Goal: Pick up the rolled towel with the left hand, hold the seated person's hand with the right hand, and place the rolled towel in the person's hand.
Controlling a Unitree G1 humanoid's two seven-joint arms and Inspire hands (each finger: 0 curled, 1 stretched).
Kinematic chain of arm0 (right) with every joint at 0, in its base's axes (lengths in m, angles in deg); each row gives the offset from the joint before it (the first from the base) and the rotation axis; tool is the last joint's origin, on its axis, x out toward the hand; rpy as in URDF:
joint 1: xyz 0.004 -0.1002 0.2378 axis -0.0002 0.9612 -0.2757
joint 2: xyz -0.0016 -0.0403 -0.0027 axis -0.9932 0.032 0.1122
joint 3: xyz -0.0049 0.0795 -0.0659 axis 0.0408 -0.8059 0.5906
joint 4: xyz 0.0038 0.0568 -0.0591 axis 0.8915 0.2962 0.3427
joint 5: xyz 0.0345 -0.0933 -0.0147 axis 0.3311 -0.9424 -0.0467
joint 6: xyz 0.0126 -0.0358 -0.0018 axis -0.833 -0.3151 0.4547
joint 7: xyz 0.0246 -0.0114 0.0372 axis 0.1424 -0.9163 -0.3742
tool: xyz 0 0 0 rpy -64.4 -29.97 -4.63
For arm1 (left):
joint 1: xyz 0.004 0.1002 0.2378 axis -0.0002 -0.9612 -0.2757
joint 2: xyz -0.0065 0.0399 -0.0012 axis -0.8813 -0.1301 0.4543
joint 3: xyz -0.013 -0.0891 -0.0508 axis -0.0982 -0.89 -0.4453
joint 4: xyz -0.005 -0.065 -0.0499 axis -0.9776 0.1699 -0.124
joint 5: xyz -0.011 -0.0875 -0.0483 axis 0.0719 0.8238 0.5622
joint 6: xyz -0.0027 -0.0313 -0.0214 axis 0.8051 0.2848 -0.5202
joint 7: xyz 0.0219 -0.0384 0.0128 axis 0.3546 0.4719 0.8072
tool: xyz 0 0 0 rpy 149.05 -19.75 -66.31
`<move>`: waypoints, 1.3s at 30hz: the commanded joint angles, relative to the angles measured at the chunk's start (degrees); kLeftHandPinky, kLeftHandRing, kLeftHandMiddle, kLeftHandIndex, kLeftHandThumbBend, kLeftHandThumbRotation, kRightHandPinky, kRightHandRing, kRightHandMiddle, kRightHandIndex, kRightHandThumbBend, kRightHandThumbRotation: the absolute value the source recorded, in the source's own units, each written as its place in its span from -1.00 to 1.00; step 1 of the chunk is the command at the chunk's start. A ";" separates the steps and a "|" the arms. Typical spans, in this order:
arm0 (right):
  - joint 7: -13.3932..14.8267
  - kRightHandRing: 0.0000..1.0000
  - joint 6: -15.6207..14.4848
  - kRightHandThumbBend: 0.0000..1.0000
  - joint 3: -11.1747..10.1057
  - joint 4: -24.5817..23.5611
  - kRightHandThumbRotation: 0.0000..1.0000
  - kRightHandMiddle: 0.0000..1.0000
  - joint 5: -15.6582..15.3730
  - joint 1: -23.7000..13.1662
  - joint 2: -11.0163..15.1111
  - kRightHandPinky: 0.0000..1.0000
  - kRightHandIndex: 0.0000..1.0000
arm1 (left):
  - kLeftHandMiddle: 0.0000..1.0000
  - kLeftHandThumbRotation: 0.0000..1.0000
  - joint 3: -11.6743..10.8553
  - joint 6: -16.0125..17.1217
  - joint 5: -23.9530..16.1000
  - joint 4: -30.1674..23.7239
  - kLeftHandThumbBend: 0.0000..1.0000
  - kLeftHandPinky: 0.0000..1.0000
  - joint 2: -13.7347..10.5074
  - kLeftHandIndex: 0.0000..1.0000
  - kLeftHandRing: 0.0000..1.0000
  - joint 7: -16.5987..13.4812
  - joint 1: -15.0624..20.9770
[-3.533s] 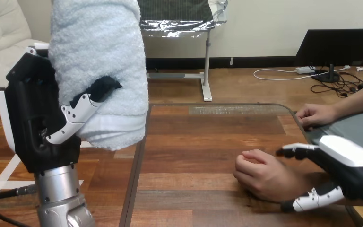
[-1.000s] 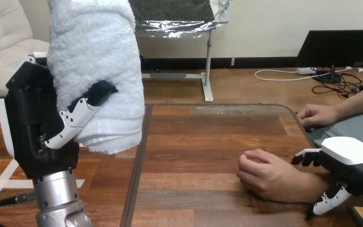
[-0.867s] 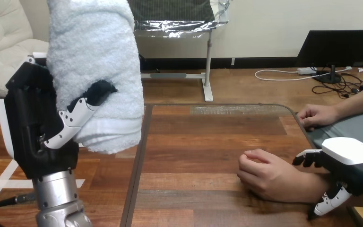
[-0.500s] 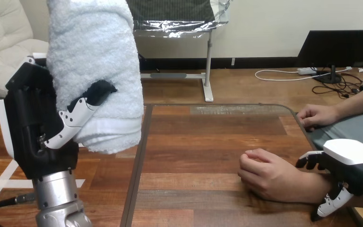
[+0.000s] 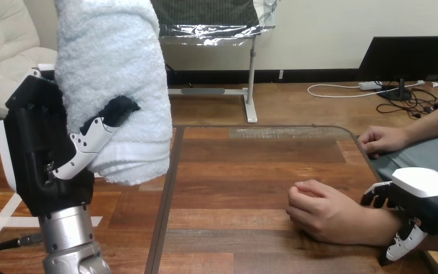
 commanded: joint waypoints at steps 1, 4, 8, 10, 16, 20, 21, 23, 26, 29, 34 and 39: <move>-0.91 0.48 -2.81 1.00 1.12 1.50 -0.79 0.51 -1.67 -1.74 2.05 0.10 0.54 | -0.34 -1.00 -0.06 0.73 0.03 -2.88 0.01 -0.59 0.54 -0.24 -0.48 0.47 1.84; -0.97 0.46 -3.34 1.00 1.45 1.51 -0.78 0.51 -1.85 -1.81 1.95 0.09 0.53 | -0.34 -1.00 -0.05 0.67 0.19 -2.92 0.01 -0.59 0.54 -0.23 -0.48 0.51 1.82; -0.86 0.41 -3.85 1.00 2.00 1.84 -0.77 0.49 -2.15 -2.00 1.81 0.04 0.52 | -0.34 -1.00 0.00 0.39 0.40 -3.19 0.00 -0.60 0.60 -0.23 -0.48 0.47 1.73; -1.08 0.38 -4.08 1.00 2.43 2.09 -0.77 0.47 -2.43 -2.21 1.77 0.02 0.51 | -0.34 -1.00 -0.02 0.43 0.48 -3.20 0.00 -0.60 0.62 -0.23 -0.48 0.47 1.75; -1.35 0.15 -3.76 0.99 3.26 2.94 -0.78 0.31 -2.59 -2.71 1.65 -0.17 0.45 | -0.33 -1.00 -0.01 0.65 0.90 -3.11 -0.01 -0.60 0.41 -0.23 -0.48 0.88 1.86; -0.90 -0.12 -3.13 0.97 3.52 3.35 -0.78 0.09 -2.39 -2.83 1.62 -0.38 0.41 | -0.33 -1.00 -0.11 0.61 0.64 -3.11 -0.02 -0.60 0.32 -0.23 -0.48 0.83 1.84; -0.65 -0.17 -2.92 0.97 3.62 3.43 -0.79 0.05 -2.39 -2.83 1.60 -0.43 0.40 | -0.33 -1.00 -0.16 0.60 0.44 -3.13 -0.02 -0.60 0.30 -0.23 -0.48 0.75 1.83; -0.39 -0.29 -2.74 0.97 3.76 3.50 -0.79 -0.05 -2.38 -2.84 1.59 -0.51 0.38 | -0.33 -1.00 -0.20 0.59 0.22 -3.15 -0.03 -0.60 0.29 -0.23 -0.48 0.66 1.83; -0.16 -0.44 -2.29 0.95 3.88 3.69 -0.82 -0.18 -2.26 -2.87 1.51 -0.63 0.33 | -0.34 -1.00 -0.25 0.50 -0.32 -3.24 -0.02 -0.60 0.33 -0.24 -0.48 0.36 1.81; -0.03 -0.51 -1.81 0.94 3.91 3.95 -0.83 -0.26 -2.00 -2.95 1.37 -0.69 0.30 | -0.34 -1.00 -0.23 0.48 -0.35 -3.21 -0.02 -0.60 0.33 -0.24 -0.48 0.37 1.83; 0.02 -0.53 -1.75 0.90 4.06 3.96 -0.85 -0.28 -2.09 -3.00 1.13 -0.71 0.24 | -0.34 -1.00 -0.09 0.16 0.18 -3.32 0.01 -0.60 0.52 -0.24 -0.48 0.39 1.75; 0.35 -0.44 -1.61 0.87 4.36 4.05 -0.86 -0.18 -2.33 -3.02 1.04 -0.64 0.21 | -0.34 -1.00 0.00 -0.08 -0.06 -3.47 0.03 -0.60 0.65 -0.24 -0.48 0.20 1.60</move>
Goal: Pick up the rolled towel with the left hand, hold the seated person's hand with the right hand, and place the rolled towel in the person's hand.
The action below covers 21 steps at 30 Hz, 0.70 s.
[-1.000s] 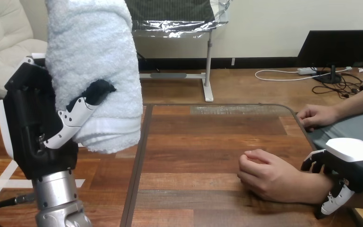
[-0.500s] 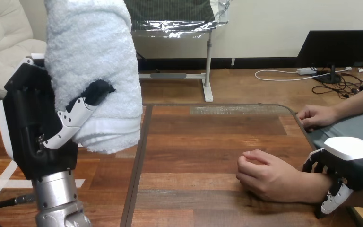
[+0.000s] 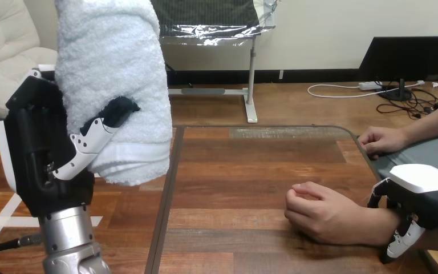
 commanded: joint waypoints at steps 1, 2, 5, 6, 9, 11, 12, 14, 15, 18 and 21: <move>0.18 -0.41 -0.44 0.87 1.76 2.55 -0.86 -0.15 -1.06 -0.34 0.88 -0.62 0.20 | -0.34 -1.00 0.04 -0.10 -0.23 -3.51 0.03 -0.60 0.69 -0.24 -0.48 -0.03 1.69; 0.21 -0.38 -0.44 0.86 1.79 2.55 -0.87 -0.13 -1.03 -0.34 0.87 -0.60 0.20 | -0.34 -1.00 0.06 -0.16 -0.24 -3.55 0.04 -0.60 0.71 -0.24 -0.48 -0.05 1.66; 0.65 -0.34 0.06 0.86 1.93 2.64 -0.87 -0.10 -0.97 -0.27 0.87 -0.56 0.17 | -0.34 -1.00 0.09 -0.12 -0.28 -3.49 0.04 -0.59 0.62 -0.24 -0.48 0.08 1.62; 0.69 -0.34 0.10 0.86 2.00 2.59 -0.87 -0.10 -1.03 -0.24 0.87 -0.55 0.16 | -0.34 -1.00 0.07 -0.01 -0.36 -3.41 0.05 -0.59 0.57 -0.24 -0.48 0.13 1.64; 0.51 -0.35 -0.11 0.86 2.11 2.40 -0.86 -0.11 -1.14 -0.20 0.79 -0.56 0.15 | -0.34 -1.00 0.03 0.15 -0.45 -3.28 0.05 -0.59 0.54 -0.24 -0.48 0.17 1.67; 0.29 -0.38 -0.39 0.86 2.12 2.24 -0.86 -0.14 -1.17 -0.17 0.71 -0.58 0.13 | -0.34 -1.00 0.02 0.18 -0.40 -3.25 0.05 -0.59 0.56 -0.23 -0.47 0.18 1.67; 0.20 -0.39 -0.42 0.86 2.15 2.23 -0.86 -0.15 -1.15 -0.18 0.64 -0.58 0.13 | -0.34 -1.00 0.01 0.17 -0.26 -3.22 0.05 -0.59 0.58 -0.23 -0.47 0.20 1.67; 0.23 -0.44 -0.18 0.86 2.21 2.44 -0.86 -0.21 -1.05 -0.24 0.53 -0.62 0.11 | -0.33 -1.00 0.02 0.17 -0.03 -3.20 0.04 -0.59 0.61 -0.23 -0.47 0.26 1.68; 0.29 -0.48 -0.01 0.86 2.23 2.57 -0.86 -0.25 -0.98 -0.27 0.49 -0.65 0.10 | -0.33 -1.00 0.03 0.17 0.05 -3.21 0.04 -0.59 0.62 -0.23 -0.47 0.29 1.68; 0.57 -0.56 0.37 0.87 2.28 2.88 -0.87 -0.34 -0.93 -0.32 0.42 -0.72 0.08 | -0.33 -1.00 0.06 0.15 0.17 -3.28 0.04 -0.59 0.64 -0.23 -0.47 0.32 1.66; 1.06 -0.62 0.89 0.87 2.30 3.30 -0.88 -0.40 -0.86 -0.33 0.33 -0.77 0.05 | -0.33 -1.00 0.10 0.03 0.23 -3.44 0.03 -0.59 0.69 -0.23 -0.47 0.27 1.62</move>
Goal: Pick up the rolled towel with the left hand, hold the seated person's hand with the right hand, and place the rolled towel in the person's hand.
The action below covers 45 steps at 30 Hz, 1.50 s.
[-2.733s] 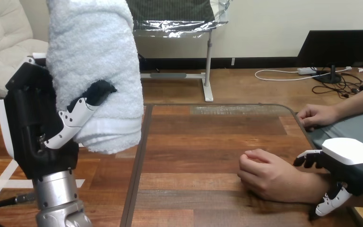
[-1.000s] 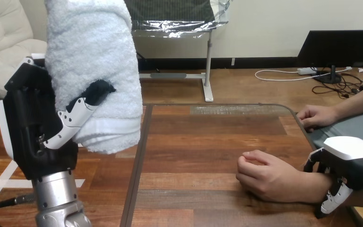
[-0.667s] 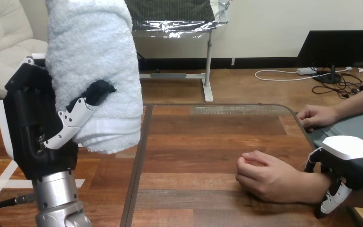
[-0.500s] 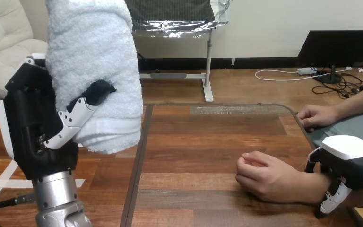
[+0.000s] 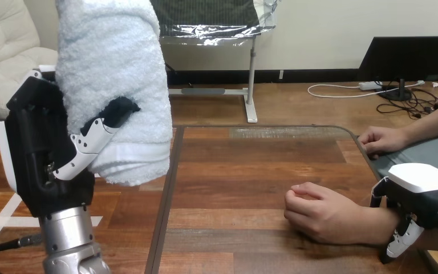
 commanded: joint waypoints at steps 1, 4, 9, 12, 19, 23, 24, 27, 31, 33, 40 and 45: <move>0.39 -0.65 0.23 0.88 2.02 2.86 -0.90 -0.43 -0.70 -0.06 0.30 -0.79 0.03 | -0.33 -1.00 0.08 0.19 0.17 -3.47 0.03 -0.59 0.69 -0.23 -0.47 0.26 1.69; 0.63 -0.68 0.66 0.89 1.97 3.27 -0.91 -0.46 -0.36 -0.12 0.19 -0.82 0.01 | -0.33 -1.00 0.05 0.10 0.06 -3.53 0.03 -0.59 0.72 -0.23 -0.47 0.13 1.66; 0.77 -0.70 1.00 0.90 1.96 3.53 -0.93 -0.49 -0.09 -0.15 0.09 -0.84 -0.03 | -0.33 -1.00 0.00 0.16 -0.19 -3.44 0.03 -0.59 0.68 -0.23 -0.47 0.08 1.63; 0.72 -0.68 1.16 0.88 1.76 3.52 -0.94 -0.46 0.30 -0.09 0.02 -0.83 -0.06 | -0.33 -1.00 -0.03 0.30 -0.32 -3.25 0.03 -0.59 0.64 -0.23 -0.47 0.10 1.69; 0.02 -0.60 0.78 0.80 0.86 2.96 -0.96 -0.39 2.13 0.17 -0.25 -0.75 -0.09 | -0.34 -1.00 -0.08 0.79 -0.32 -2.63 0.04 -0.59 0.53 -0.23 -0.47 0.39 1.91; -0.39 -0.55 0.27 0.76 0.33 1.68 -0.96 -0.34 3.07 0.61 -0.06 -0.71 -0.10 | -0.34 -1.00 -0.21 1.40 -0.27 -1.83 0.04 -0.59 0.27 -0.23 -0.47 0.85 2.17; -0.60 -0.54 0.19 0.76 0.05 1.35 -0.95 -0.33 3.55 0.69 -0.05 -0.70 -0.10 | -0.34 -1.00 -0.30 1.68 -0.42 -1.45 0.04 -0.59 0.17 -0.23 -0.47 0.94 2.30; -0.93 -0.50 0.20 0.73 -0.59 0.90 -0.95 -0.30 4.65 0.79 -0.07 -0.65 -0.10 | -0.34 -1.00 -0.48 2.15 -0.75 -0.78 0.05 -0.59 0.07 -0.23 -0.47 1.04 2.54; -1.30 -0.40 -0.22 0.71 -1.82 0.21 -0.95 -0.22 6.55 0.96 -0.27 -0.55 -0.10 | -0.34 -1.00 -0.49 2.44 -0.38 -0.06 0.06 -0.59 0.15 -0.23 -0.47 1.37 2.84; -1.43 -0.38 -0.58 0.71 -2.17 -0.29 -0.95 -0.21 7.14 1.07 -0.23 -0.53 -0.09 | -0.34 -1.00 -0.49 2.52 -0.28 0.26 0.06 -0.58 0.20 -0.23 -0.47 1.48 2.97; -1.45 -0.38 -1.33 0.70 -3.44 -2.75 -0.92 -0.21 8.45 1.46 0.41 -0.53 -0.10 | -0.34 -1.00 -0.43 3.04 -0.25 2.66 0.09 -0.58 0.07 -0.23 -0.47 2.28 3.97; -1.01 -0.37 -0.78 0.69 -4.58 -3.59 -0.91 -0.20 9.42 1.56 0.67 -0.52 -0.10 | -0.33 -1.00 -0.33 3.15 -0.98 4.82 0.09 -0.58 0.25 -0.23 -0.47 2.35 4.98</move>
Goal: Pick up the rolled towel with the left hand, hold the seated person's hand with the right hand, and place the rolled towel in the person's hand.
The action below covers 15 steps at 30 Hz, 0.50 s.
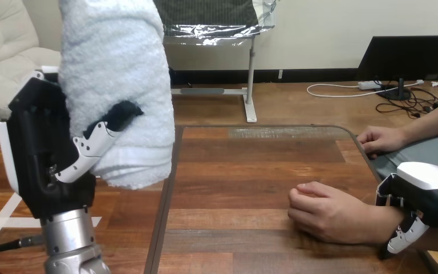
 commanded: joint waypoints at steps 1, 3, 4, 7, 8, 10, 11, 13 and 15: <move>0.27 -0.37 0.16 0.69 -2.00 -2.16 -0.91 -0.20 2.56 -0.31 0.50 -0.52 -0.10 | -0.33 -1.00 -0.22 0.83 -1.05 2.46 0.10 -0.58 0.44 -0.23 -0.47 0.38 4.79; 0.10 -0.37 0.26 0.69 -2.59 -2.70 -0.91 -0.20 3.30 -0.28 0.60 -0.51 -0.10 | -0.33 -1.00 -0.30 1.34 -2.06 3.86 0.10 -0.58 0.53 -0.23 -0.47 0.08 5.49; 0.05 -0.37 0.27 0.68 -2.73 -2.86 -0.91 -0.20 3.52 -0.26 0.64 -0.51 -0.10 | -0.33 -1.00 -0.33 1.53 -2.33 4.27 0.11 -0.58 0.55 -0.24 -0.47 0.00 5.69; 0.11 -0.36 0.19 0.69 -3.24 -3.37 -0.91 -0.20 4.17 -0.35 0.78 -0.50 -0.09 | -0.34 -1.00 -0.24 1.93 -3.36 5.98 0.11 -0.58 0.51 -0.24 -0.47 -0.20 6.51; 0.33 -0.36 0.47 0.69 -3.53 -3.47 -0.91 -0.20 4.51 -0.39 0.85 -0.50 -0.09 | -0.34 -1.00 -0.17 1.95 -3.73 6.71 0.12 -0.58 0.48 -0.24 -0.47 -0.24 6.87; 0.58 -0.37 0.85 0.70 -3.84 -3.52 -0.92 -0.21 4.85 -0.44 0.91 -0.50 -0.10 | -0.33 -1.00 -0.10 2.05 -4.13 7.57 0.13 -0.57 0.46 -0.25 -0.47 -0.31 7.29; 0.75 -0.37 1.26 0.70 -4.14 -3.63 -0.93 -0.21 5.17 -0.48 0.98 -0.50 -0.10 | -0.33 -1.00 -0.08 2.24 -4.47 8.48 0.13 -0.57 0.47 -0.25 -0.47 -0.34 7.72; 0.90 -0.38 1.71 0.71 -4.42 -3.69 -0.93 -0.22 5.50 -0.54 1.06 -0.51 -0.11 | -0.33 -1.00 -0.09 2.61 -4.83 9.60 0.13 -0.57 0.50 -0.25 -0.47 -0.38 8.25; 0.78 -0.38 1.82 0.72 -4.69 -4.11 -0.93 -0.22 5.79 -0.65 1.28 -0.51 -0.11 | -0.33 -1.00 -0.04 2.93 -5.31 11.07 0.14 -0.57 0.50 -0.26 -0.46 -0.43 8.95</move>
